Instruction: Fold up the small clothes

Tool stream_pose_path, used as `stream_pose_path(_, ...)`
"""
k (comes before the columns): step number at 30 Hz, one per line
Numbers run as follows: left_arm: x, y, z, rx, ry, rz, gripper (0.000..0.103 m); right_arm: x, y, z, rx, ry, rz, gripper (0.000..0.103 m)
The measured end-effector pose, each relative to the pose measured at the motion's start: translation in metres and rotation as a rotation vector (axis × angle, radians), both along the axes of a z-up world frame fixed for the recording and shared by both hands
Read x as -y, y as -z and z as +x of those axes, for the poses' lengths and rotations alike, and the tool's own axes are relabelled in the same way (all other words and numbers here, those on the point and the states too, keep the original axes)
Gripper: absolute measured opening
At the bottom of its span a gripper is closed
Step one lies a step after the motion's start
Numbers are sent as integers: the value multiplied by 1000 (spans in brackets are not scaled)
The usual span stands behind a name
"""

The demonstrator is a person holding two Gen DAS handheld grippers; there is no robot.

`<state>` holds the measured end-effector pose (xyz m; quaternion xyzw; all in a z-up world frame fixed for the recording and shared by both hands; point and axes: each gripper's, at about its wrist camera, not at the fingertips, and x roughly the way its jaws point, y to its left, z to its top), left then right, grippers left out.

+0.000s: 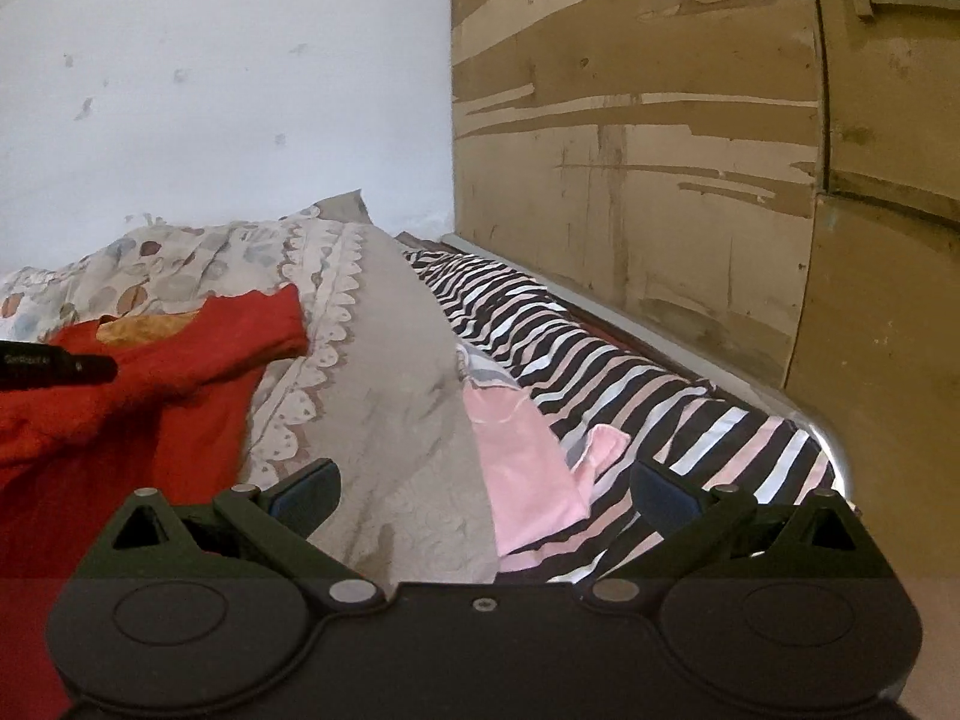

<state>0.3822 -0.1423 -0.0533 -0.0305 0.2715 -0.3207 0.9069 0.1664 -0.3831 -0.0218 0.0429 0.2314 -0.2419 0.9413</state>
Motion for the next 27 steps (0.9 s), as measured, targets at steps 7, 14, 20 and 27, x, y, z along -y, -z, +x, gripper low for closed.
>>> stream_pose_path(7,-41,-20,-9,7,-106,19,103,-21,9,11,-33,-50,43,103)
stream_pose_path(14,-122,1,24,-73,-428,161,102,-44,22,47,-92,-126,61,103)
stream_pose_path(20,-192,10,72,-62,-555,161,103,-65,14,107,-77,-214,35,103)
stream_pose_path(27,-241,14,133,-43,-490,23,102,-98,17,198,-135,-389,15,103)
